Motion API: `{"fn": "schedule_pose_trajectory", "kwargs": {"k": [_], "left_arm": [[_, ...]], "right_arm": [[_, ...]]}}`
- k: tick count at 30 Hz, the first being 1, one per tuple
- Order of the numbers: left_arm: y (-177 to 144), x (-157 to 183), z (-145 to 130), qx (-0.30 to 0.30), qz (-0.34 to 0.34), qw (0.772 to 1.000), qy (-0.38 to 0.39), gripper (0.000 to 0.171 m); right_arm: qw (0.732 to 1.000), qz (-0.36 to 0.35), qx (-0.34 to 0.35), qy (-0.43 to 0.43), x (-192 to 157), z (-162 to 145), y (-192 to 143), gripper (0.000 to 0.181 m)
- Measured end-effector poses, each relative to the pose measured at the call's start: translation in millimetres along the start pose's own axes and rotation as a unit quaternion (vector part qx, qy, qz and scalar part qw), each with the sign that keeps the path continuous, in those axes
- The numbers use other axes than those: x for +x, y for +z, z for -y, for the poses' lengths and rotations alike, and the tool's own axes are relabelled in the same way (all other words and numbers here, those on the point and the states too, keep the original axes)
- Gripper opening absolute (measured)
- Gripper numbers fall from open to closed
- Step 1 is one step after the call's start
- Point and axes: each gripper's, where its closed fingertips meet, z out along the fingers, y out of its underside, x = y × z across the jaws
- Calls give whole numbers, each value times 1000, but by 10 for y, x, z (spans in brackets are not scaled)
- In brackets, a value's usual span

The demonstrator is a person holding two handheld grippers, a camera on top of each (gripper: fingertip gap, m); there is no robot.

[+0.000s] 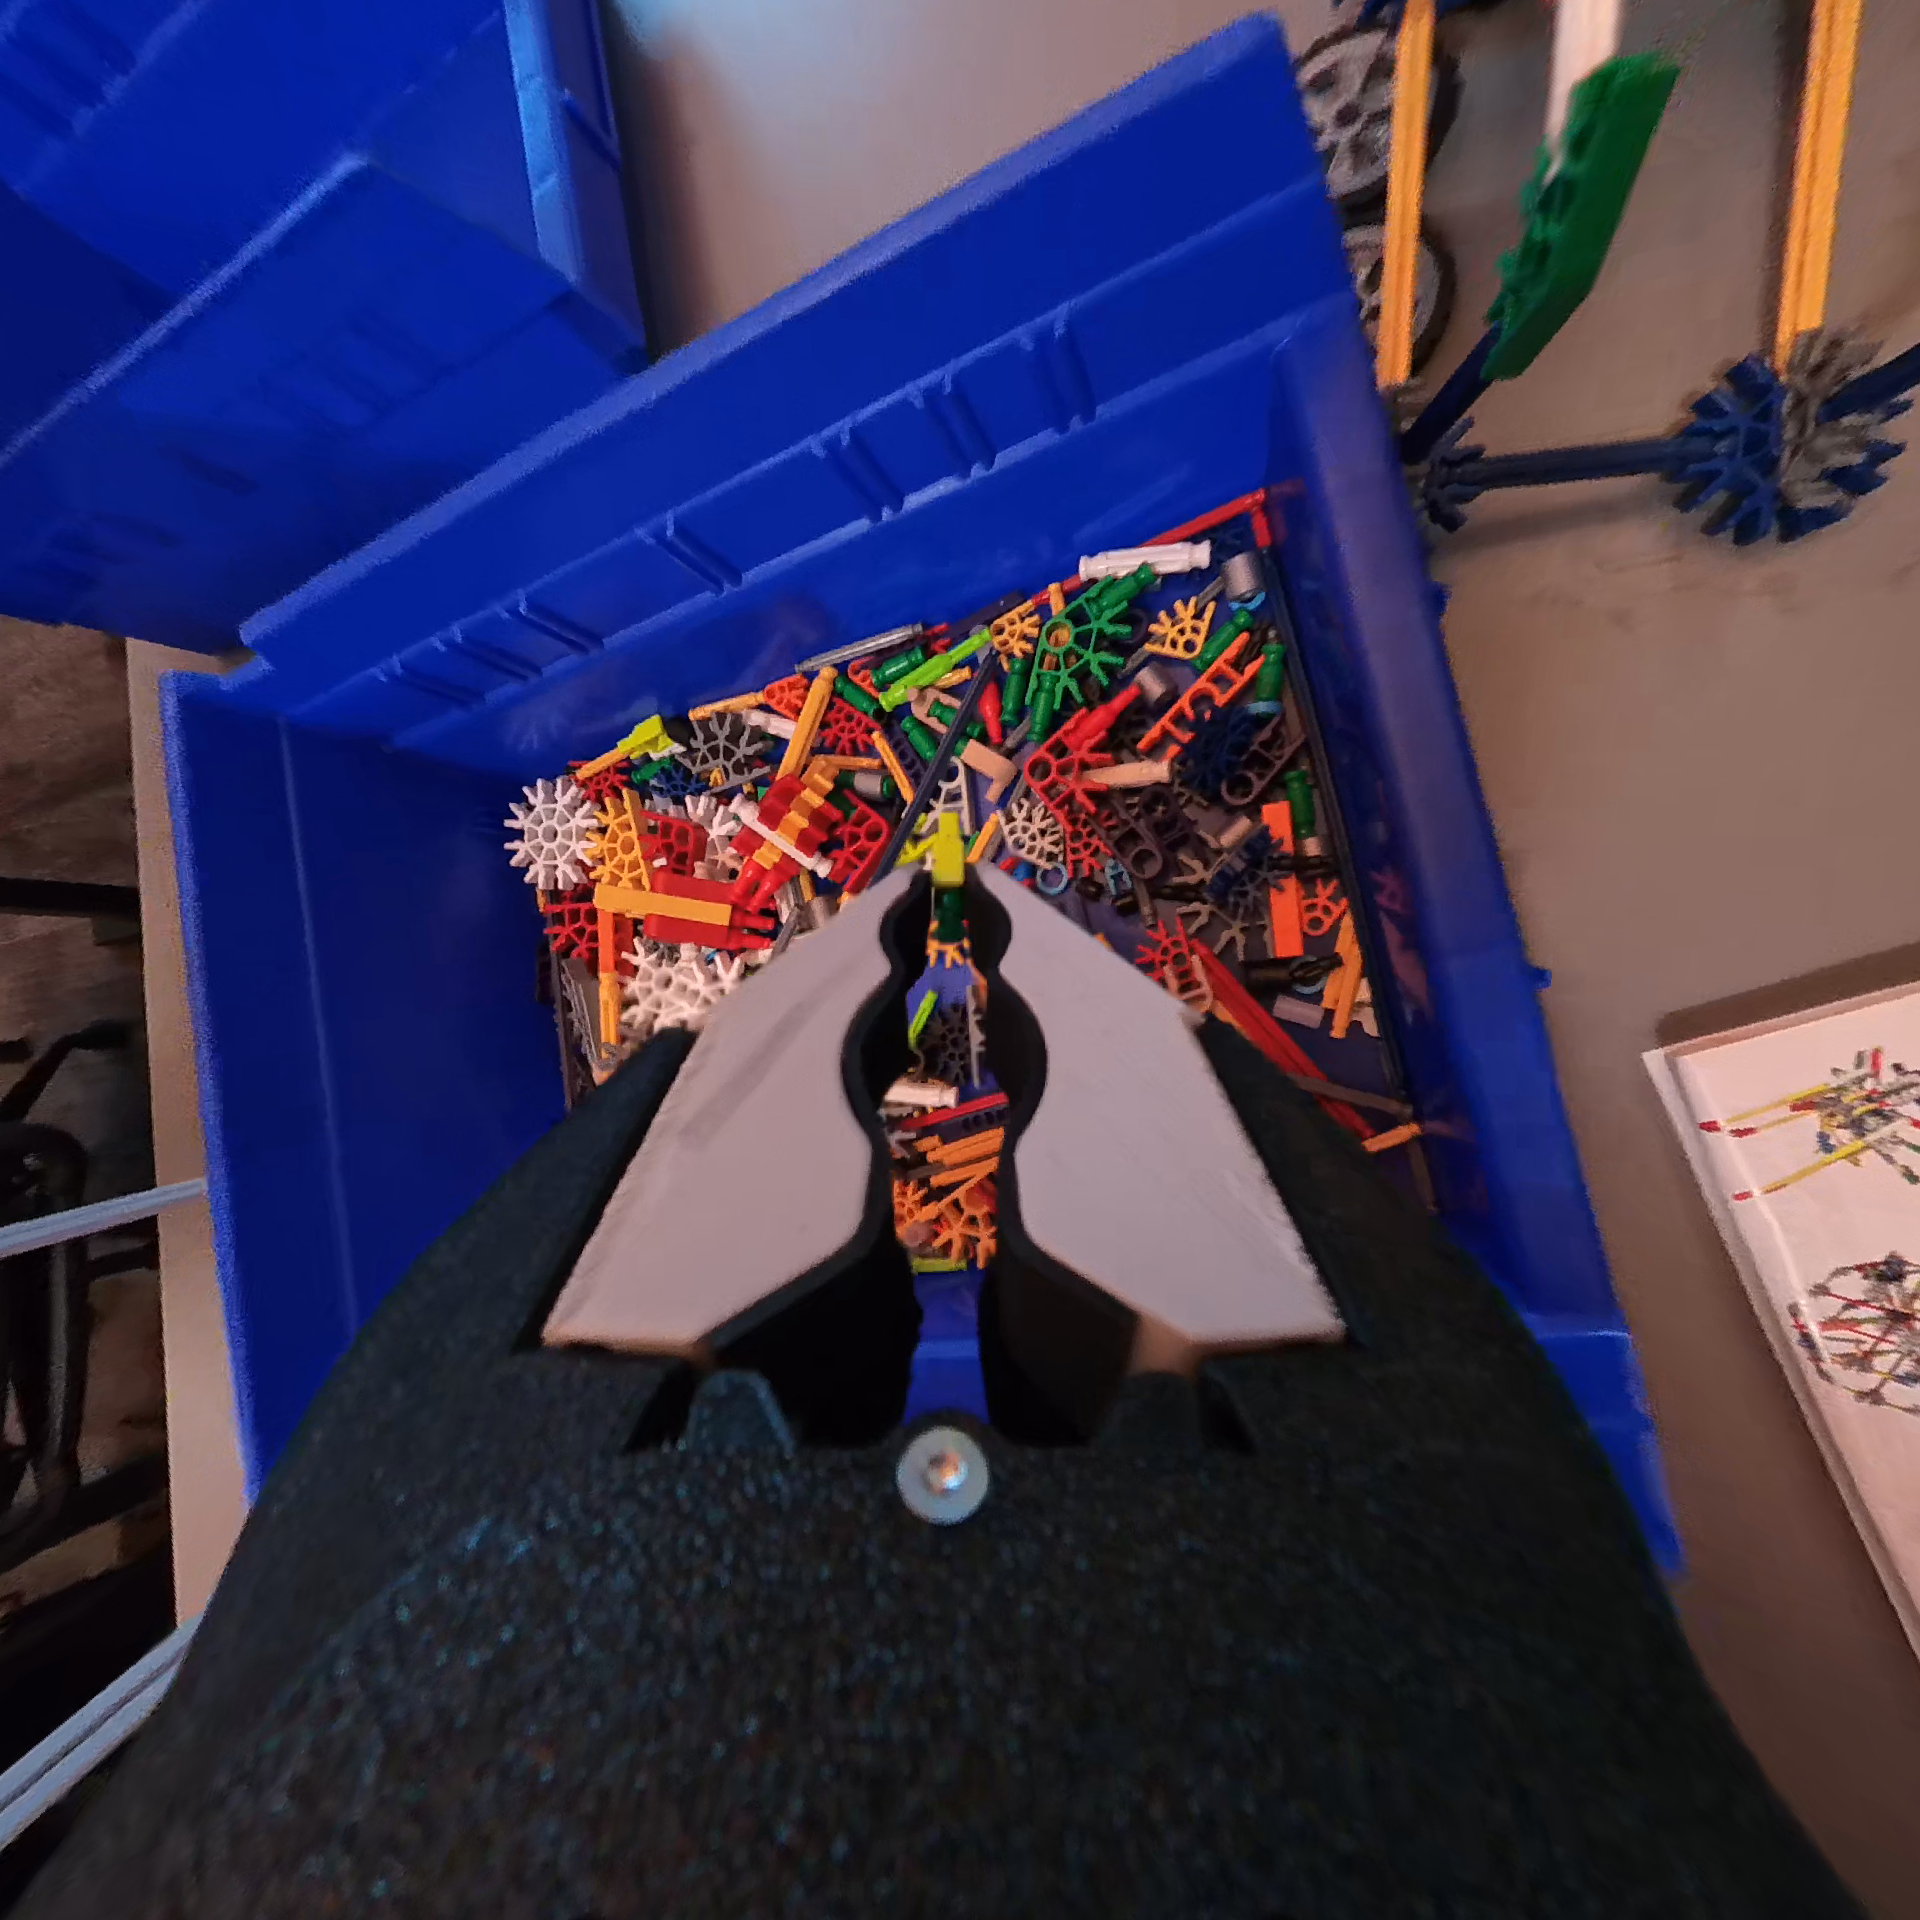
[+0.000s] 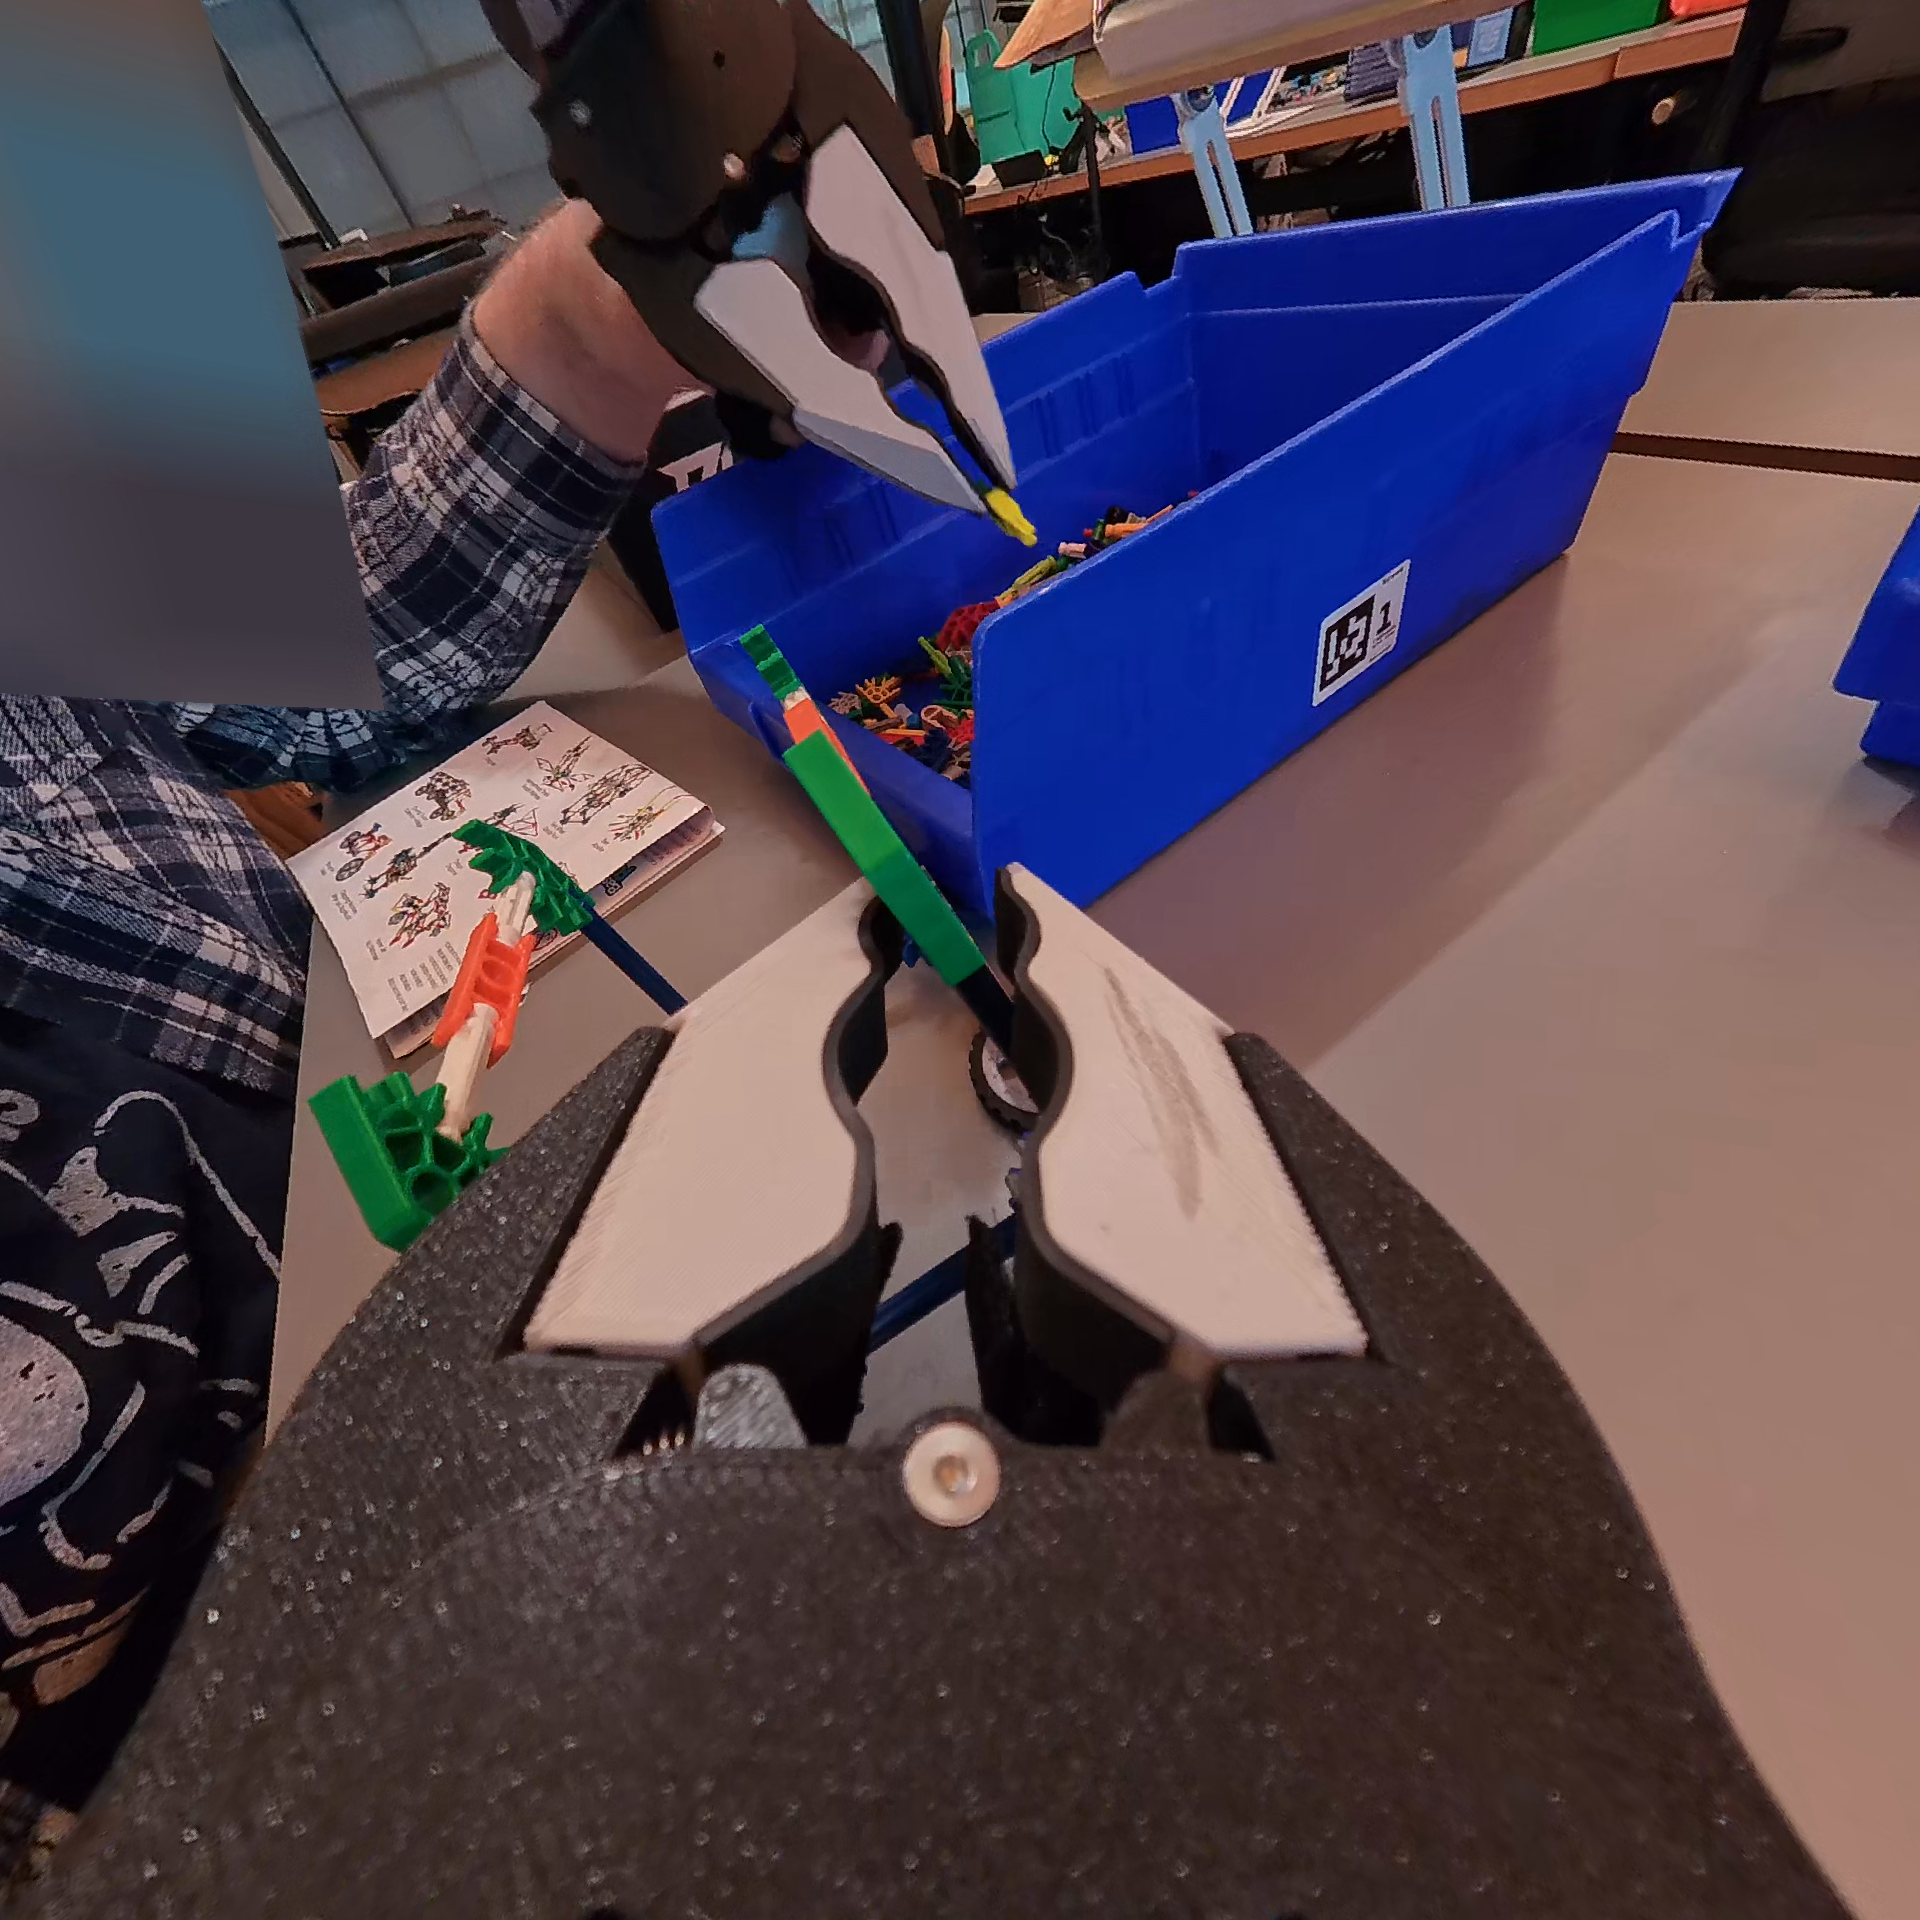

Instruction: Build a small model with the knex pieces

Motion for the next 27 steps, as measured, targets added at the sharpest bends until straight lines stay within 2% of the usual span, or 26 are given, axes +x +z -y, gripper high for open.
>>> {"fn": "schedule_pose_trajectory", "kwargs": {"k": [4,7,12,20,27], "left_arm": [[-88,120,209,38,-21,999,3,5],[-188,391,529,101,-80,992,4,4],[-159,735,741,111,-130,985,23,5],[-52,768,771,115,-157,981,-21,4],[-90,806,798,124,-170,977,-21,5]], "right_arm": [[1000,-1,-3,-2,-1,-7,7,16],[1000,-2,-5,-4,-3,-14,12,16],[1000,-2,-7,-5,-5,-19,17,16],[1000,-1,-10,-10,-13,-30,24,15],[1000,1,-9,-9,-16,-30,21,15]]}}
